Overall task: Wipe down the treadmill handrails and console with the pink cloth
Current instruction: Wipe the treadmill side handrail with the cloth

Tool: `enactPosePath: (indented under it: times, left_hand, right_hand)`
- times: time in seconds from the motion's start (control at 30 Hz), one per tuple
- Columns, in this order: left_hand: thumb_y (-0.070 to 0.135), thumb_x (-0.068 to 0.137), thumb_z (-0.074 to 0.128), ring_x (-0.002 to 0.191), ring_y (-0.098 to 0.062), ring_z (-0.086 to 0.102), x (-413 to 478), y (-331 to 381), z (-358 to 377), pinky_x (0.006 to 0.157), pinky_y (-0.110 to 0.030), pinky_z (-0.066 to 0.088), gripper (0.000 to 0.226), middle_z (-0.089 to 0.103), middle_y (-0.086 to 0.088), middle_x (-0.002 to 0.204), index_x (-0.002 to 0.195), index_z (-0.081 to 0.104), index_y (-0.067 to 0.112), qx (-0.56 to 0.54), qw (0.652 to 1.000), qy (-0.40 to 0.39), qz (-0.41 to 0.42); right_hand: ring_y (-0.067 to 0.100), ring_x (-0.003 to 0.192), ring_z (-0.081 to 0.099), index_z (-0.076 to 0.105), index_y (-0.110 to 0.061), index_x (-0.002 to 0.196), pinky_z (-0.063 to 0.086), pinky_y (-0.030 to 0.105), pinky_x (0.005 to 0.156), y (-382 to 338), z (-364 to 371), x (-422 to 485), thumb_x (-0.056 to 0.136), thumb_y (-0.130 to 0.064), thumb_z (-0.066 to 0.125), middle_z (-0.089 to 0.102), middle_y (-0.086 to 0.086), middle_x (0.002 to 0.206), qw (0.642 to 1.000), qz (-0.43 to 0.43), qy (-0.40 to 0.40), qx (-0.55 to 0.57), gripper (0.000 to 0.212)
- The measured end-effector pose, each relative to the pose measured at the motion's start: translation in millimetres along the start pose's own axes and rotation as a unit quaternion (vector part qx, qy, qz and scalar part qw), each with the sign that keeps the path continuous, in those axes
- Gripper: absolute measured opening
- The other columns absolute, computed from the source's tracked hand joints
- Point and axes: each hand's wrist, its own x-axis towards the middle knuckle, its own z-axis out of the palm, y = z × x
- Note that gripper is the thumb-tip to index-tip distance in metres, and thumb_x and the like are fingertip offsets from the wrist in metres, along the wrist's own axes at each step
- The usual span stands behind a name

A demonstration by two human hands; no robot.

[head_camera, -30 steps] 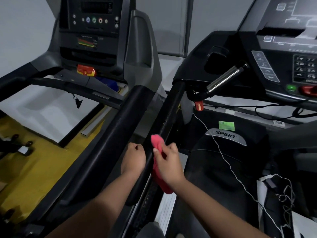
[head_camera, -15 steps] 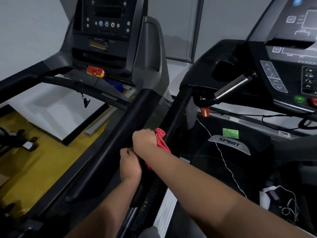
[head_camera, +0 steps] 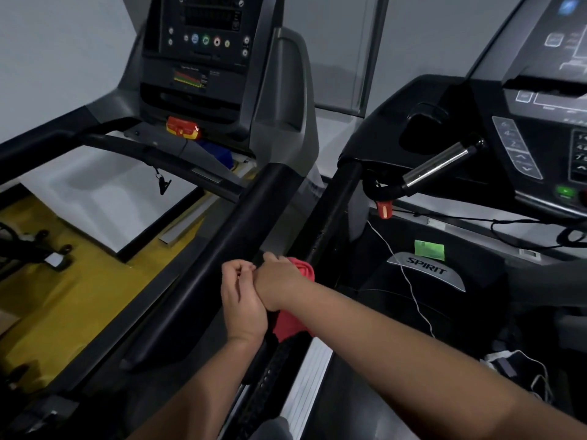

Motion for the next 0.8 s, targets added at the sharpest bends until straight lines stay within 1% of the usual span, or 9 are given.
enactPosePath:
  times: [0.1,0.17,0.3,0.37,0.43,0.5,0.6,0.7,0.8]
  left_hand:
    - [0.026,0.095,0.041,0.089,-0.024,0.055,4.3,-0.3,1.9,0.067,-0.031,0.043,0.013,0.058,-0.009,0.095,0.088,0.052,0.021,-0.007,0.999,0.020,-0.038]
    - [0.021,0.098,0.038,0.088,-0.018,0.055,9.2,-2.3,3.0,0.069,-0.028,0.041,0.014,0.057,-0.005,0.099,0.101,0.052,0.017,-0.019,0.994,0.053,-0.091]
    - [0.025,0.100,0.036,0.094,-0.019,0.055,16.1,-8.5,1.5,0.081,-0.031,0.039,0.024,0.056,-0.008,0.108,0.115,0.050,0.013,-0.024,0.986,0.093,-0.137]
    - [0.026,0.100,0.036,0.100,-0.023,0.054,16.8,-9.4,1.4,0.085,-0.033,0.041,0.027,0.055,-0.008,0.110,0.119,0.050,0.012,-0.016,0.984,0.105,-0.143]
    - [0.026,0.100,0.036,0.101,-0.023,0.053,17.9,-8.6,1.6,0.087,-0.035,0.042,0.029,0.055,-0.007,0.110,0.119,0.052,0.011,-0.016,0.982,0.118,-0.145]
    - [0.024,0.100,0.035,0.100,-0.022,0.053,19.7,-9.8,0.9,0.087,-0.033,0.041,0.027,0.056,-0.006,0.107,0.114,0.053,0.010,-0.022,0.979,0.133,-0.150]
    - [0.021,0.101,0.035,0.094,-0.020,0.053,21.3,-13.1,-1.0,0.084,-0.031,0.040,0.021,0.057,-0.001,0.095,0.101,0.053,0.011,-0.050,0.974,0.151,-0.159]
    - [0.023,0.100,0.036,0.088,-0.021,0.055,21.8,-13.3,-2.0,0.082,-0.033,0.044,0.022,0.057,-0.002,0.090,0.089,0.052,0.015,-0.069,0.972,0.150,-0.168]
    - [0.026,0.100,0.038,0.082,-0.021,0.057,18.5,-10.5,-0.6,0.074,-0.033,0.046,0.022,0.059,-0.006,0.089,0.087,0.053,0.015,-0.062,0.981,0.106,-0.153]
  right_hand:
    - [0.030,0.129,0.031,0.043,-0.009,0.135,0.021,0.041,0.110,6.2,-2.3,4.4,0.097,-0.020,0.039,0.049,0.007,0.134,0.999,-0.008,-0.002,0.047,0.039]
    - [0.027,0.130,0.036,0.047,-0.014,0.133,0.017,0.045,0.111,8.4,-5.0,16.7,0.098,-0.028,0.036,0.051,0.004,0.135,0.997,-0.001,-0.054,0.063,0.040]
    - [0.023,0.111,0.057,0.060,-0.017,0.120,0.040,0.038,0.092,8.7,-10.3,47.6,0.094,-0.042,0.036,0.063,0.002,0.115,0.973,0.023,-0.210,0.094,0.043]
    - [0.022,0.110,0.055,0.056,-0.019,0.124,0.038,0.033,0.090,8.1,-11.0,54.7,0.095,-0.041,0.039,0.060,0.000,0.109,0.968,0.032,-0.229,0.097,0.040]
    - [0.023,0.131,0.039,0.041,-0.020,0.140,0.029,0.038,0.103,6.2,-8.6,55.0,0.097,-0.036,0.039,0.049,0.001,0.135,0.977,0.044,-0.197,0.063,0.045]
    - [0.024,0.139,0.029,0.036,-0.020,0.144,0.021,0.042,0.111,2.8,-3.4,54.2,0.097,-0.038,0.037,0.037,0.001,0.148,0.982,0.038,-0.179,0.035,0.050]
    - [0.025,0.128,0.043,0.054,-0.015,0.127,0.025,0.041,0.106,-0.9,5.1,45.4,0.095,-0.040,0.034,0.053,0.004,0.135,0.991,0.016,-0.123,0.047,0.045]
    - [0.026,0.113,0.052,0.064,-0.013,0.106,0.023,0.041,0.103,-2.4,15.3,28.0,0.095,-0.029,0.033,0.064,0.006,0.113,0.997,0.014,0.032,0.066,0.037]
    - [0.024,0.103,0.050,0.065,-0.015,0.094,0.026,0.037,0.092,-1.5,30.1,11.2,0.095,-0.033,0.035,0.066,0.004,0.099,0.972,0.033,0.188,0.140,0.034]
